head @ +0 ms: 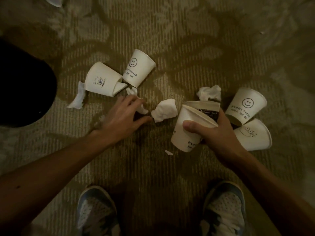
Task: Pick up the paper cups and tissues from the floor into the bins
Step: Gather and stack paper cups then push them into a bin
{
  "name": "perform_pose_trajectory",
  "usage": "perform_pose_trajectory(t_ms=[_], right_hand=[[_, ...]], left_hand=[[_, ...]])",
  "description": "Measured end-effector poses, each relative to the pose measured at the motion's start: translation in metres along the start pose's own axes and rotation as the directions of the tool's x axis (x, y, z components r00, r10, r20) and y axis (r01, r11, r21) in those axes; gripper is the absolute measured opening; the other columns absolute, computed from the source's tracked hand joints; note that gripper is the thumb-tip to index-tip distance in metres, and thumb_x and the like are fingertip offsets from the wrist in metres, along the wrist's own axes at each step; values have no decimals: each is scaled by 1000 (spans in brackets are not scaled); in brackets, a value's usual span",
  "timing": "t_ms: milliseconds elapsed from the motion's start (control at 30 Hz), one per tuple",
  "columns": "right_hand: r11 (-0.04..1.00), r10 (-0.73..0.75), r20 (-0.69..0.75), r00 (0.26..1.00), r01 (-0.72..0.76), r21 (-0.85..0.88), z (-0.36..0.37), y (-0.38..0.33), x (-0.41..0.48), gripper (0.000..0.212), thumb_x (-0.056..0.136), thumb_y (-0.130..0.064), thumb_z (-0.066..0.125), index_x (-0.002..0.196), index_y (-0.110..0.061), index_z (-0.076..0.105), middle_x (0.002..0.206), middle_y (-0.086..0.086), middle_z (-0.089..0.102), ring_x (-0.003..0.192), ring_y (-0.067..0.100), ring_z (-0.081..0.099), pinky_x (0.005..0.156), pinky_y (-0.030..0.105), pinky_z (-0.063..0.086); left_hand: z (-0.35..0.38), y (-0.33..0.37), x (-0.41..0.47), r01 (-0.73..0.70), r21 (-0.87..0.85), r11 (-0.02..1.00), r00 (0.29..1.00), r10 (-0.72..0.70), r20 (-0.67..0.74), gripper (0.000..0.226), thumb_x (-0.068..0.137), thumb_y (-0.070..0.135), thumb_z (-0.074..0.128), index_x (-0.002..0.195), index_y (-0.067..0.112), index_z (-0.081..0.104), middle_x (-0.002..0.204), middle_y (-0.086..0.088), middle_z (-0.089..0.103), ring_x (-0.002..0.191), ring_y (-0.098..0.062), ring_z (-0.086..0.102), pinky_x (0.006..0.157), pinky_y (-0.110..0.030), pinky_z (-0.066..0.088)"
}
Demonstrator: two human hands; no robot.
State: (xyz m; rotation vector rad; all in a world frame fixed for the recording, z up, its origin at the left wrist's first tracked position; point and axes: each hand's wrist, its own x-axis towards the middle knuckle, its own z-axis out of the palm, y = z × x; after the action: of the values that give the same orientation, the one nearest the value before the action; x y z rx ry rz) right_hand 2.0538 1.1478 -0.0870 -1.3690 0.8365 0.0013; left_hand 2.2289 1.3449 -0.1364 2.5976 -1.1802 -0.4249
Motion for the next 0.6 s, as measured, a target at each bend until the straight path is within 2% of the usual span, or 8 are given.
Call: perform_pose_trajectory(t_ms=[133, 167, 233, 333, 400, 500, 533, 600], right_hand=[[1000, 4, -3, 1000, -4, -7, -7, -1, 4, 80, 58, -37, 85, 130, -27, 51, 117, -6, 67, 103, 8, 67, 75, 32, 59], [1000, 3, -7, 1000, -3, 1, -9, -2, 5, 81, 58, -37, 85, 130, -26, 50, 117, -5, 68, 101, 8, 68, 72, 29, 58], [1000, -2, -13, 1000, 3, 17, -12, -5, 6, 80, 58, -35, 85, 130, -25, 51, 113, -6, 69, 97, 6, 69, 65, 23, 56], [1000, 5, -3, 1000, -5, 11, -18, -8, 5, 81, 59, -35, 86, 131, -23, 50, 114, -5, 69, 98, 7, 69, 66, 23, 56], [1000, 5, -9, 1000, -5, 2, -24, -9, 4, 82, 60, -35, 90, 131, -20, 51, 115, -2, 69, 101, 10, 69, 71, 26, 57], [1000, 4, -23, 1000, -4, -2, -34, -9, 2, 77, 61, -34, 90, 127, -22, 53, 113, -3, 70, 99, 9, 69, 72, 27, 57], [1000, 8, -25, 1000, -8, 0, -38, -8, 0, 74, 62, -34, 89, 126, -23, 53, 112, -5, 70, 98, 8, 69, 71, 27, 58], [1000, 25, -25, 999, -25, 0, -46, -6, -3, 69, 62, -34, 83, 123, -26, 54, 109, -8, 71, 98, 8, 70, 69, 28, 58]], left_hand=[[-2, -5, 1, -25, -28, 999, 1000, 24, -6, 27, 88, 40, 69, 92, 13, 66, 89, -3, 58, 87, -26, 55, 67, -29, 32], [-3, -4, 0, 11, -52, 999, 1000, -10, 21, 27, 92, 43, 61, 85, 16, 63, 82, 1, 55, 79, -21, 54, 62, -29, 29], [-6, 4, -2, 102, -67, 993, 994, -101, 31, 42, 95, 56, 41, 73, 24, 56, 69, 6, 49, 64, -13, 48, 55, -29, 27], [-10, 25, 4, 150, -101, 984, 986, -156, -57, 53, 97, 63, 27, 60, 30, 43, 62, 7, 40, 59, -13, 41, 59, -31, 28], [-7, 42, 14, 44, -158, 987, 995, -57, -79, 46, 98, 56, 27, 68, 28, 48, 69, 3, 41, 68, -16, 40, 64, -31, 28], [10, 62, 28, -127, -236, 963, 990, 110, -84, 36, 102, 40, 37, 90, 11, 55, 89, -4, 47, 75, -19, 44, 67, -30, 33], [16, 66, 30, -126, -189, 974, 991, 117, -60, 36, 102, 41, 38, 103, 10, 56, 100, -7, 48, 75, -20, 48, 65, -32, 39], [29, 65, 33, -72, -39, 997, 997, 73, 39, 44, 98, 53, 35, 125, 20, 47, 119, -8, 43, 76, -17, 48, 62, -33, 44]])
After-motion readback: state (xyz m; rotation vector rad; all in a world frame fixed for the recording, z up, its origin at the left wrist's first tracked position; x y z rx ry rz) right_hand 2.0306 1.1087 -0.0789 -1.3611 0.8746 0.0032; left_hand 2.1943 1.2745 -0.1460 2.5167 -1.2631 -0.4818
